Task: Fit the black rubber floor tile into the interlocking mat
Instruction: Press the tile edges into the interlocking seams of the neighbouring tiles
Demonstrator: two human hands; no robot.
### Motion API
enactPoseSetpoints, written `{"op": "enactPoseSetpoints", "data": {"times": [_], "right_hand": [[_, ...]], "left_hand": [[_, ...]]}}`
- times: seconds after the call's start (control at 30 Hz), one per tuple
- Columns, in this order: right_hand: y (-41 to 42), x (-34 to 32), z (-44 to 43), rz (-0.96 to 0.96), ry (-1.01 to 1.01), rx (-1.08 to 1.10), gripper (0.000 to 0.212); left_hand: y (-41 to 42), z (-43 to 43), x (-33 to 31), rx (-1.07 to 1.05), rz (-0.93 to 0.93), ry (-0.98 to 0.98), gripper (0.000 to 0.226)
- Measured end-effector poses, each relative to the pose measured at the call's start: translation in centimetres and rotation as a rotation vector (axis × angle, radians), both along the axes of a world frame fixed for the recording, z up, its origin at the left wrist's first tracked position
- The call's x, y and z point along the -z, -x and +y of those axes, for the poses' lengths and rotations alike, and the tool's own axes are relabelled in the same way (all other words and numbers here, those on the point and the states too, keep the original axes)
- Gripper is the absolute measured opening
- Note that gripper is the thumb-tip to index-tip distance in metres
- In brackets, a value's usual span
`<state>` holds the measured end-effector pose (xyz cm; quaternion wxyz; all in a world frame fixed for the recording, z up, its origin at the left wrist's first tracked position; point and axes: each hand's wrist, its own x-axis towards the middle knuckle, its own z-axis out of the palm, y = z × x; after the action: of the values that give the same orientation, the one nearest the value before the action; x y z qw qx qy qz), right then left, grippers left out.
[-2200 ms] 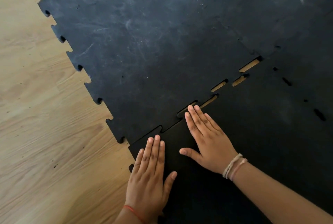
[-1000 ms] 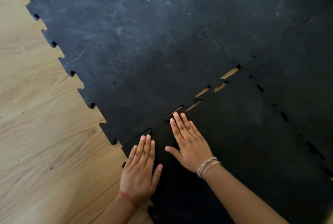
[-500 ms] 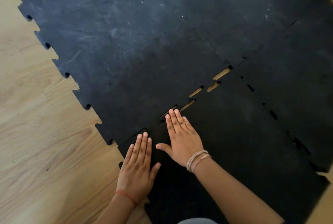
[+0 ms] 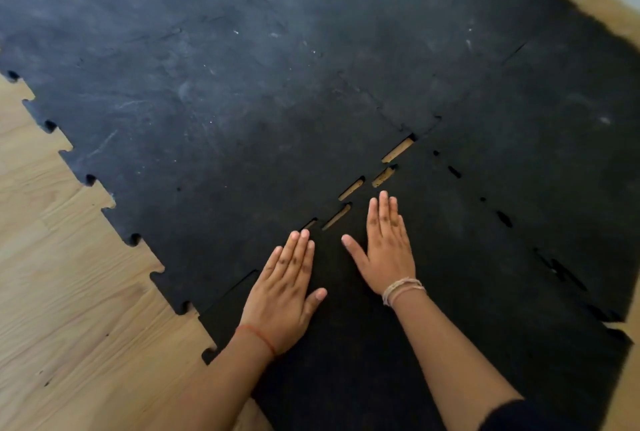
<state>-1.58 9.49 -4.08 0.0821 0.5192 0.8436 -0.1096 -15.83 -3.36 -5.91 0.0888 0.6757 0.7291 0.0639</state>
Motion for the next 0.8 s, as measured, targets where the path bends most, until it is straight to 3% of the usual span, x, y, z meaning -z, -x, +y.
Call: {"op": "enactPoseSetpoints", "data": {"times": [0.1,0.2,0.47,0.53,0.63,0.8], "right_hand": [[-0.9,-0.1,3.1,-0.045,-0.012,0.038,0.082],[-1.3,0.3,3.7,-0.022,-0.032,-0.072,0.087],[-1.6,0.5,4.9,-0.014,0.035,-0.11,0.082],[-2.8,0.1,7.0,0.041,0.0,0.052,0.082],[-6.2,-0.7,10.5,0.07,-0.082,0.565,0.088],[-7.9,-1.2,12.1,0.013,-0.073,0.605,0.101]], "left_hand": [[-0.8,1.7,0.2,0.014,0.005,0.024,0.067],[-0.8,1.6,0.5,0.018,0.022,-0.01,0.066],[-0.6,1.8,1.6,0.042,0.066,-0.077,0.064],[-0.6,1.6,1.9,0.04,0.053,-0.102,0.064],[-0.5,1.8,1.8,0.05,0.065,-0.115,0.064],[-0.7,1.7,1.5,0.047,0.083,-0.127,0.064]]}}
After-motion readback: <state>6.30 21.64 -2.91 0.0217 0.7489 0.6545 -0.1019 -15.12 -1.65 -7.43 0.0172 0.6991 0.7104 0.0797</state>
